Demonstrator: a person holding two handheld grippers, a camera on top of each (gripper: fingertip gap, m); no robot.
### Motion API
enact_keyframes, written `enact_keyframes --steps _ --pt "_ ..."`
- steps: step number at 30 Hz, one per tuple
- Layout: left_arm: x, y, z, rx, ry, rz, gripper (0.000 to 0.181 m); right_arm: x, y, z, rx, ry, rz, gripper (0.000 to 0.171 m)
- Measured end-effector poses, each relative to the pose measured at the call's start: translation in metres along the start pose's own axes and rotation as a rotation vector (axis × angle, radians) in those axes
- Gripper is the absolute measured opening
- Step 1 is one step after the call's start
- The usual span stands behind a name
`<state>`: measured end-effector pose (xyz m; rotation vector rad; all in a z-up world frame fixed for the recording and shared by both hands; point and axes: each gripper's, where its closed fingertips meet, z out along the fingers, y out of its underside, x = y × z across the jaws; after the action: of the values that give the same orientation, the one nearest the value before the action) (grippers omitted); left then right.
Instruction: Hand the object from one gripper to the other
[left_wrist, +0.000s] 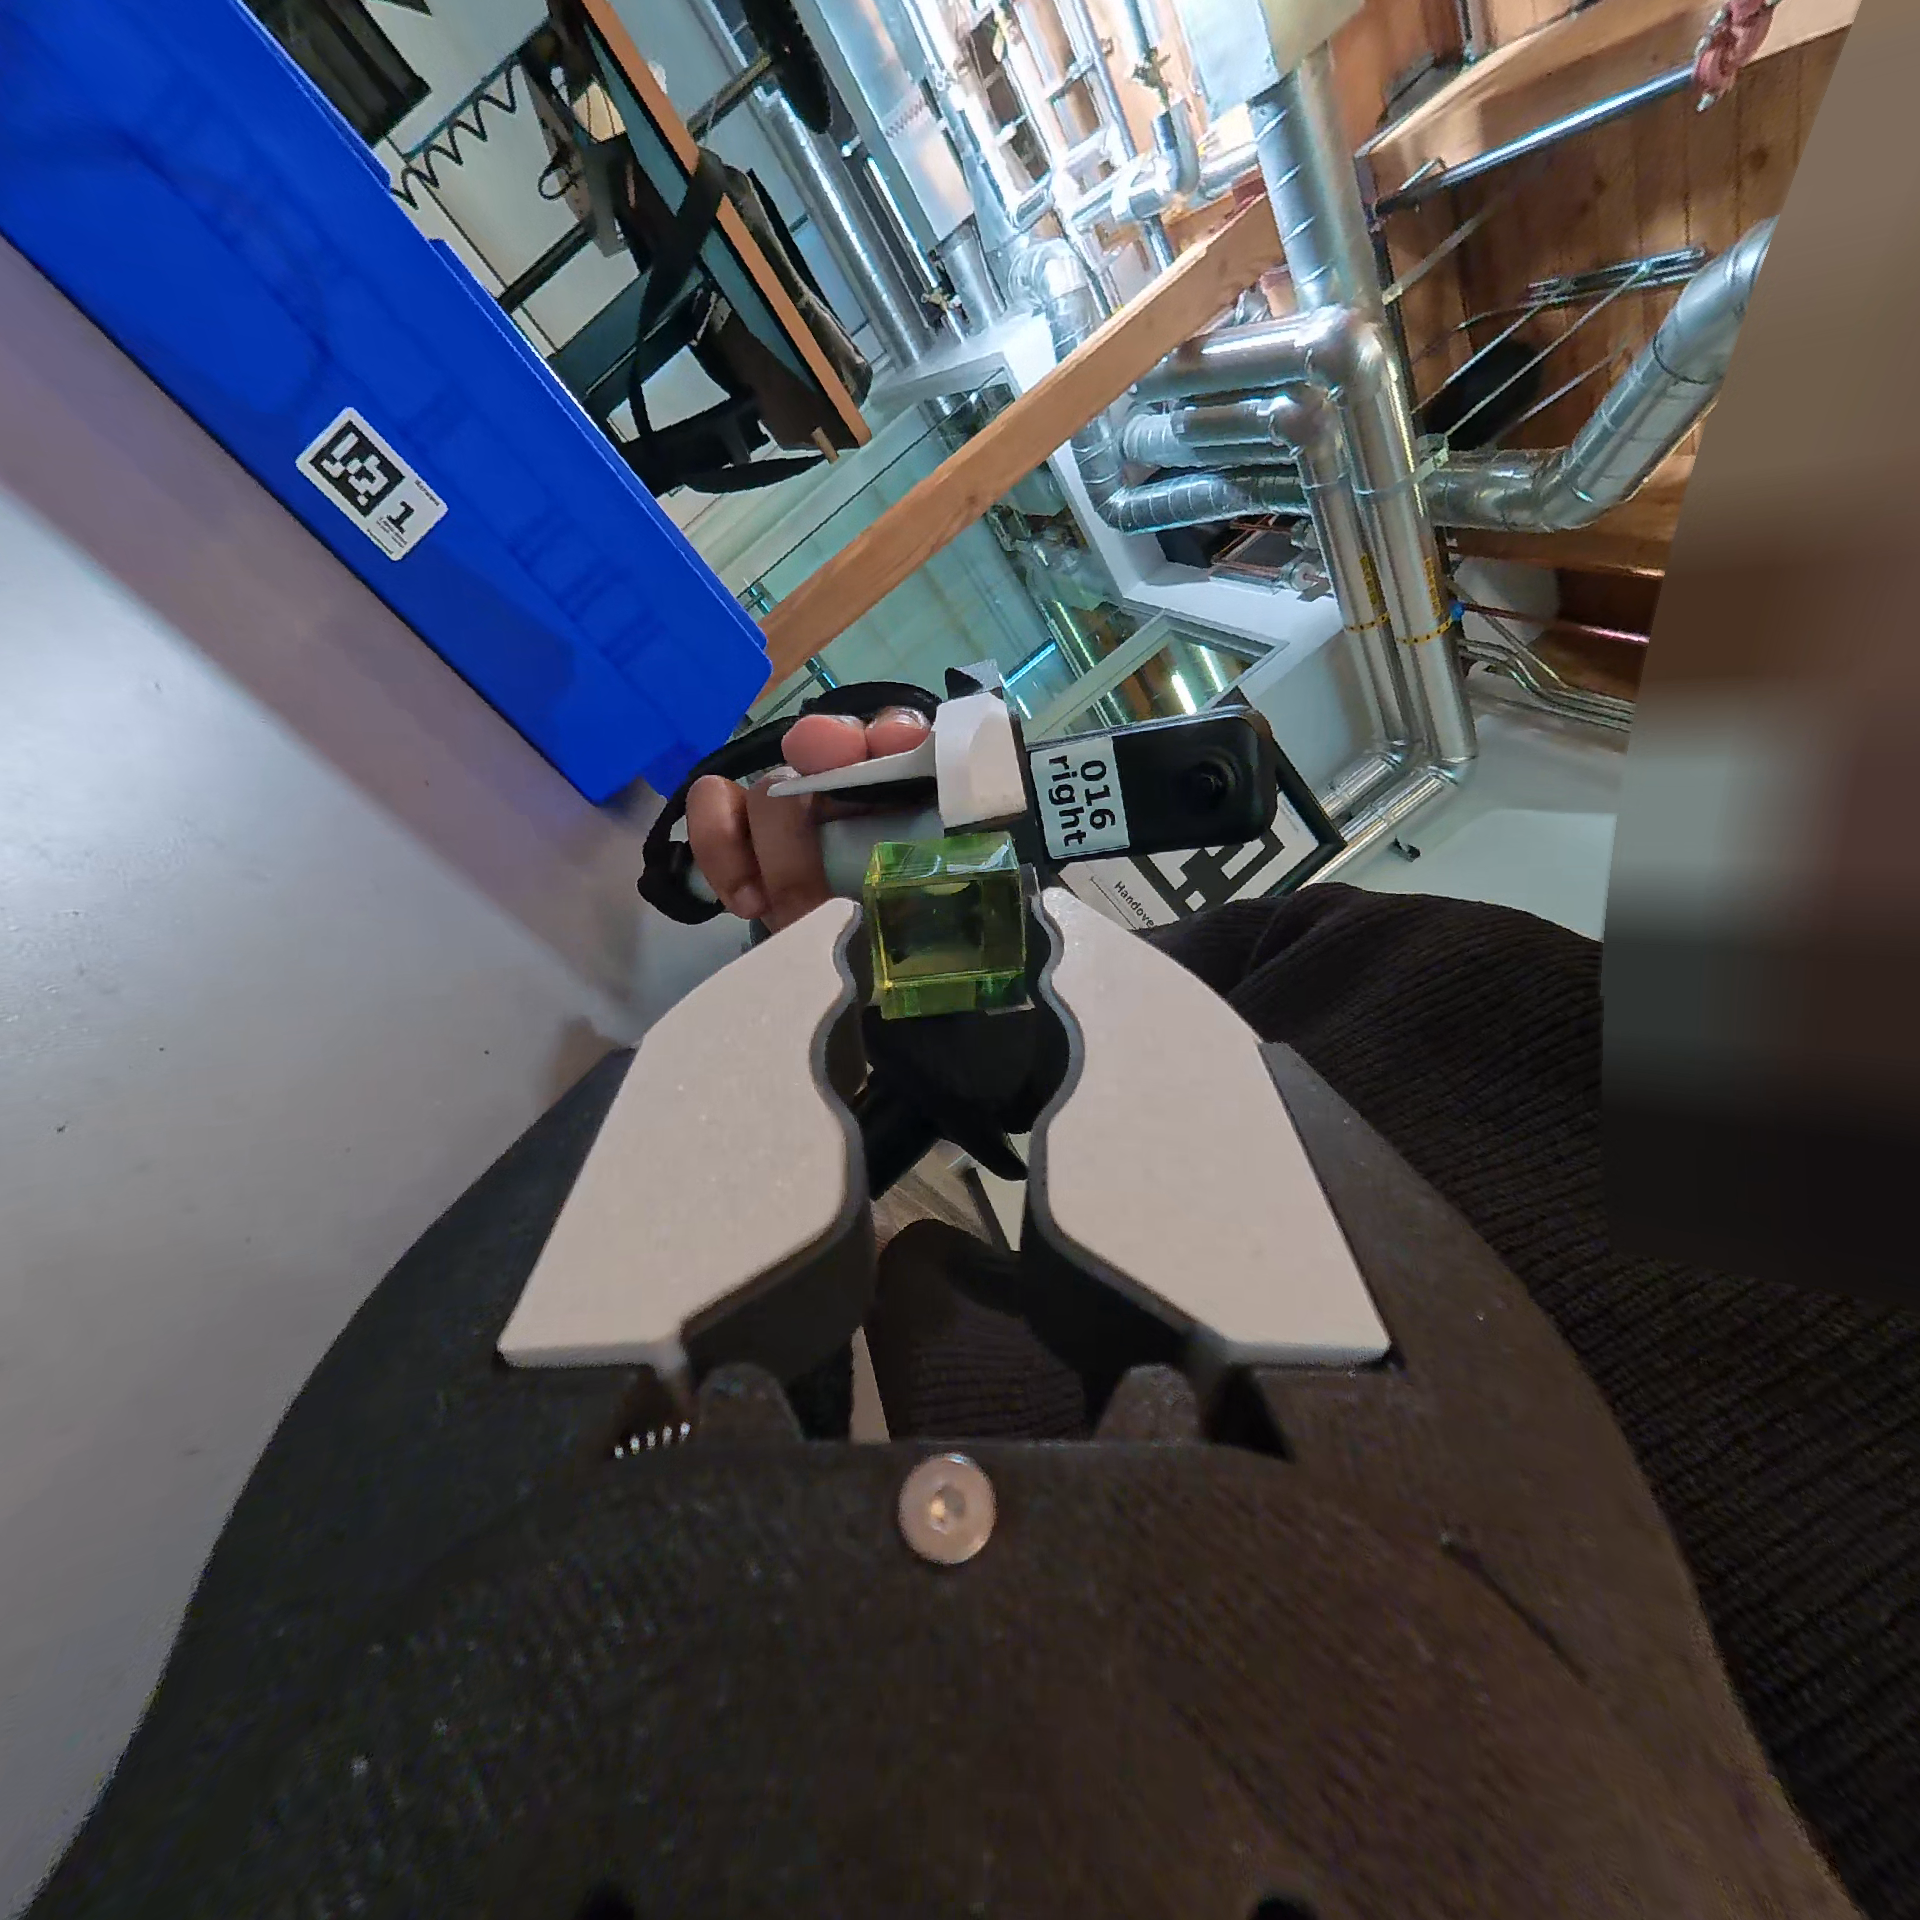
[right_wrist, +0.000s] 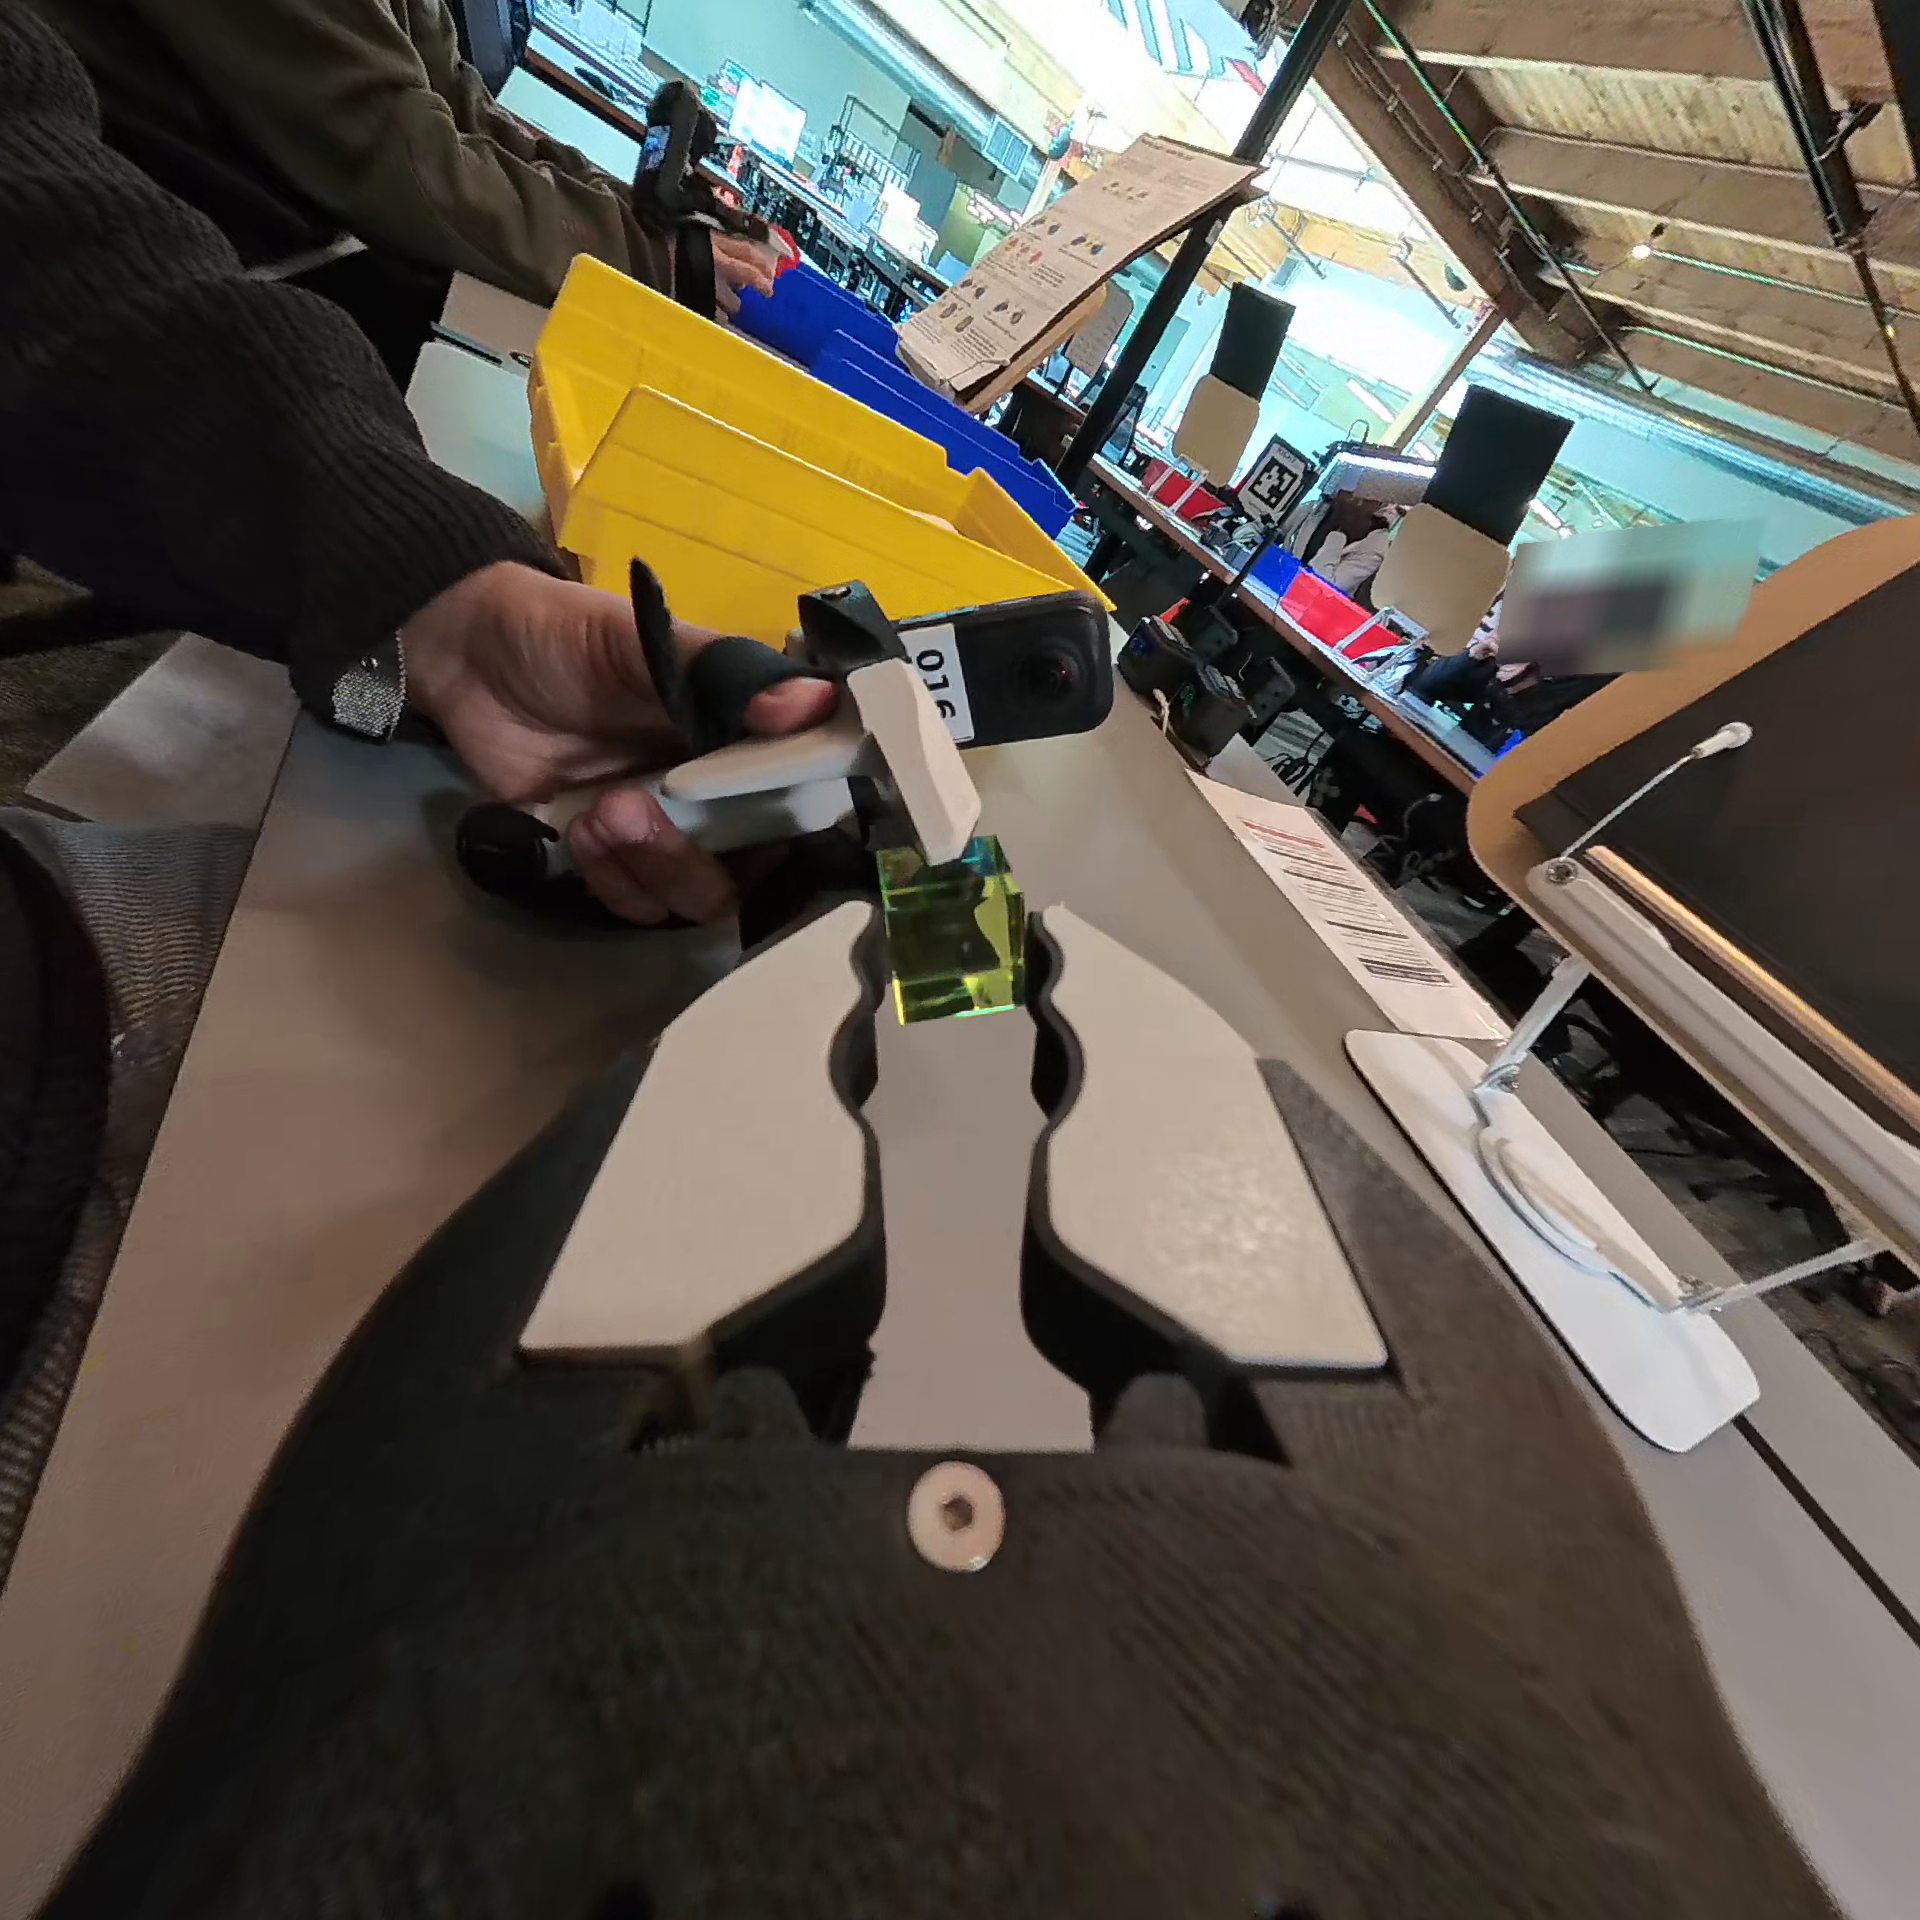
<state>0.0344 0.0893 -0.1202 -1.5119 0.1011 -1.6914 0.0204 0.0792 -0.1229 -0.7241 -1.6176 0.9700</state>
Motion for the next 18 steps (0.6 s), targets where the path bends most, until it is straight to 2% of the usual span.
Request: enact_keyframes --steps 8,10,13,18 --pt "-0.004 0.002 0.001 -0.015 -0.023 0.046 0.032 0.0 0.003 0.0 -0.023 -0.009 0.018 0.026" --pt "-0.007 0.002 0.002 -0.015 -0.045 0.066 0.041 -0.001 0.005 0.0 -0.038 -0.009 0.011 0.026" --pt "-0.019 0.002 0.001 -0.021 -0.139 0.113 0.063 -0.001 0.008 0.001 -0.063 -0.001 -0.002 0.026" --pt "-0.04 0.007 -0.006 -0.087 -0.317 0.143 0.075 0.005 0.021 0.002 -0.163 0.046 -0.05 0.026"
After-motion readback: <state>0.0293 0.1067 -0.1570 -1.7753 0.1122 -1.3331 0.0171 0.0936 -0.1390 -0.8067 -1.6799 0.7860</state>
